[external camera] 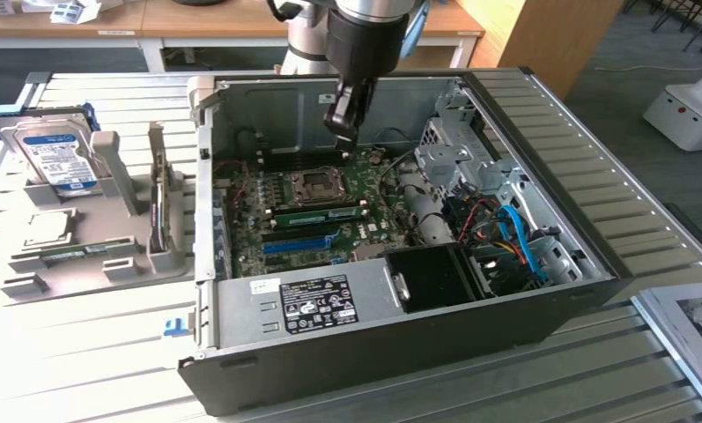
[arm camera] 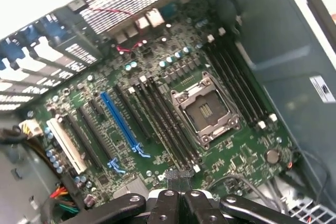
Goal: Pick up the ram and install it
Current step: 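Press down the ram until it locks into place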
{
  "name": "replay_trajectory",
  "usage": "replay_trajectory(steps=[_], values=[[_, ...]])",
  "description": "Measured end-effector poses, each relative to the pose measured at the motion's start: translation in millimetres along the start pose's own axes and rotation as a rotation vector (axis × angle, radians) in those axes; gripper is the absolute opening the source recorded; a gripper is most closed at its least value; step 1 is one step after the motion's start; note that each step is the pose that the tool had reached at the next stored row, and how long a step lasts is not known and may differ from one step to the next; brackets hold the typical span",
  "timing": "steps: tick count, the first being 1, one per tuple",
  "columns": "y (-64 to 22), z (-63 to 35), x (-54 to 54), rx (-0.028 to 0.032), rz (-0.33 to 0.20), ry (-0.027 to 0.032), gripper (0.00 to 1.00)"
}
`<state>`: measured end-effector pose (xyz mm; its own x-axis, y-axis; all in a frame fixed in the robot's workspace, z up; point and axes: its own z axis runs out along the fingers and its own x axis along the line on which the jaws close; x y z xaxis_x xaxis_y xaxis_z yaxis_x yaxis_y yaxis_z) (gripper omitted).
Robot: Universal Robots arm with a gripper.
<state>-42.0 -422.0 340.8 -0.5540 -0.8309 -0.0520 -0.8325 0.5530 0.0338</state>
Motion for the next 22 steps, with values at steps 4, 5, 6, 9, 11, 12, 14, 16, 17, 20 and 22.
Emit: replay_trajectory(steps=[4,5,6,9,11,12,14,16,17,20,22], values=[[0.0,0.2,0.0,0.0034,0.065,-0.0022,0.10],[0.0,0.2,0.0,0.0043,0.082,-0.0028,0.10],[0.0,0.3,0.0,0.0051,0.098,-0.0033,0.10],[0.0,0.4,0.0,0.0078,0.150,-0.0050,0.10],[0.0,0.5,0.0,0.0095,0.183,-0.0062,0.10],[0.0,0.5,0.0,0.0104,0.200,-0.0068,0.10],[0.0,0.6,0.1,0.0123,0.235,-0.0080,0.10],[0.0,0.8,0.1,0.0149,0.285,-0.0097,0.10],[0.0,0.9,0.1,0.0157,0.302,-0.0103,0.10],[0.0,1.0,0.1,0.0183,0.352,-0.0121,0.10],[0.0,1.1,0.1,0.0200,0.383,-0.0130,0.10]])
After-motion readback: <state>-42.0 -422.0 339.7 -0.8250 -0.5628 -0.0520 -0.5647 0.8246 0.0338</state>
